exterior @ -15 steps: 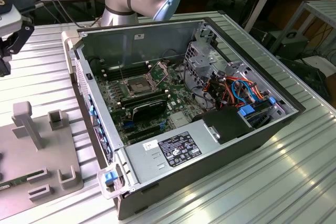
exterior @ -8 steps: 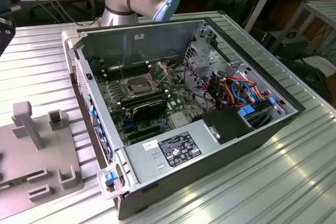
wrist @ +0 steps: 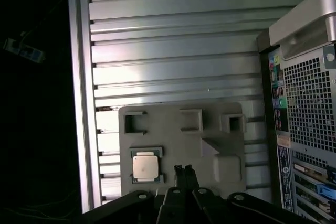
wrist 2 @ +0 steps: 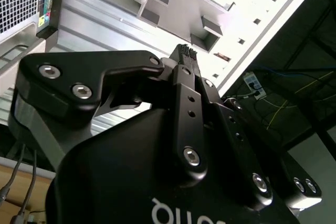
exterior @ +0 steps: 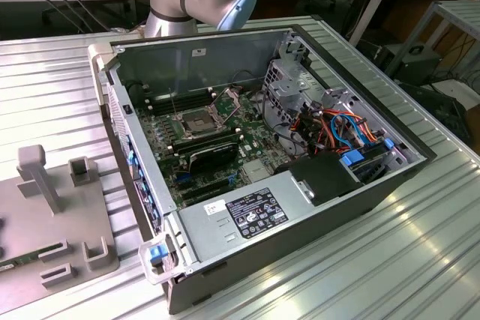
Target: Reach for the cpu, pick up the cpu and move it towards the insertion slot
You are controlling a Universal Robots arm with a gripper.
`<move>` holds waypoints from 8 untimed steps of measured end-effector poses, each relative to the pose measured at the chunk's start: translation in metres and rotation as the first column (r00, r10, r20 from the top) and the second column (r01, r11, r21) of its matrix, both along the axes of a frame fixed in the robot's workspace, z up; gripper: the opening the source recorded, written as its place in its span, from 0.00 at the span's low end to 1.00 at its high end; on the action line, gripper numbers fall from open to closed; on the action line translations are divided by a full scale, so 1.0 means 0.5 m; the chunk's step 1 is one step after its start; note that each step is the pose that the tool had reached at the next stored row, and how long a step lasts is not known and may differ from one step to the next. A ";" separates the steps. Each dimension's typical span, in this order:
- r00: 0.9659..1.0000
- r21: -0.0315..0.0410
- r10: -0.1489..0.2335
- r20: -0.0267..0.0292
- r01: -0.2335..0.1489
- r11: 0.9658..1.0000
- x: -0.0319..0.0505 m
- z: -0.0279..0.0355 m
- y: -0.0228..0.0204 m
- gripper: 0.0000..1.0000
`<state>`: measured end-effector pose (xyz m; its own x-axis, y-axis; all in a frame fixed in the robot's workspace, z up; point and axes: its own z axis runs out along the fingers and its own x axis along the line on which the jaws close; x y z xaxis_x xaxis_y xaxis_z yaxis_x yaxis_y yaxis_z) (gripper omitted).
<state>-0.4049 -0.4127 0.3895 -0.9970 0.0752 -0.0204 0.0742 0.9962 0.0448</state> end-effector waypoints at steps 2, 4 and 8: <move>1.000 0.000 0.000 0.000 0.000 1.000 -0.009 -0.001 -0.0033 0.11; 1.000 0.000 0.000 0.000 0.000 1.000 -0.032 -0.002 -0.0076 0.11; 1.000 0.000 0.000 0.000 0.000 1.000 -0.063 -0.003 -0.0123 0.11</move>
<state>-0.4362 -0.4188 0.3878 -0.9970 0.0752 -0.0204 0.0743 0.9962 0.0449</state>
